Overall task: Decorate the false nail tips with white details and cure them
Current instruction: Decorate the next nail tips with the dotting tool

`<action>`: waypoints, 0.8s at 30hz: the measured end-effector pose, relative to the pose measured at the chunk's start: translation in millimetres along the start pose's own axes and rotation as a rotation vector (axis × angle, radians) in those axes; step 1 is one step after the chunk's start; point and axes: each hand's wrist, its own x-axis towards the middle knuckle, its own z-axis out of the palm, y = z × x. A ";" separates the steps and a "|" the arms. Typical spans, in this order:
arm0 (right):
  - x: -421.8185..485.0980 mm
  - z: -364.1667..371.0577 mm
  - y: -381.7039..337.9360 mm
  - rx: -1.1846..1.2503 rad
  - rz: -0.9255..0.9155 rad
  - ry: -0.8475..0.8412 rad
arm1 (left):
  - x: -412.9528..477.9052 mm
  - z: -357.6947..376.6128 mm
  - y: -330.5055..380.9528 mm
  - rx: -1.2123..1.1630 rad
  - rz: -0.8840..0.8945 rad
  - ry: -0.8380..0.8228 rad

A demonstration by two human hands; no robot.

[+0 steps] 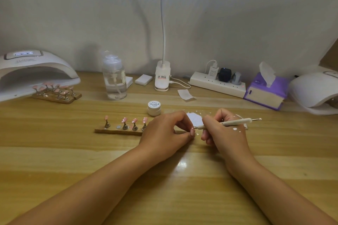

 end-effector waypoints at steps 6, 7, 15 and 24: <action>2.1 -2.4 2.2 0.047 -0.016 0.049 | 0.2 0.2 -0.1 0.003 0.001 0.003; 2.2 -2.4 3.1 0.049 -0.015 0.047 | 0.3 0.2 -0.3 -0.002 0.000 0.003; 3.1 -0.4 3.5 0.045 -0.010 0.024 | 0.2 0.4 -1.1 -0.009 -0.004 0.001; 3.2 -1.4 4.9 0.017 -0.043 0.013 | 0.7 0.4 -1.8 -0.006 0.019 0.002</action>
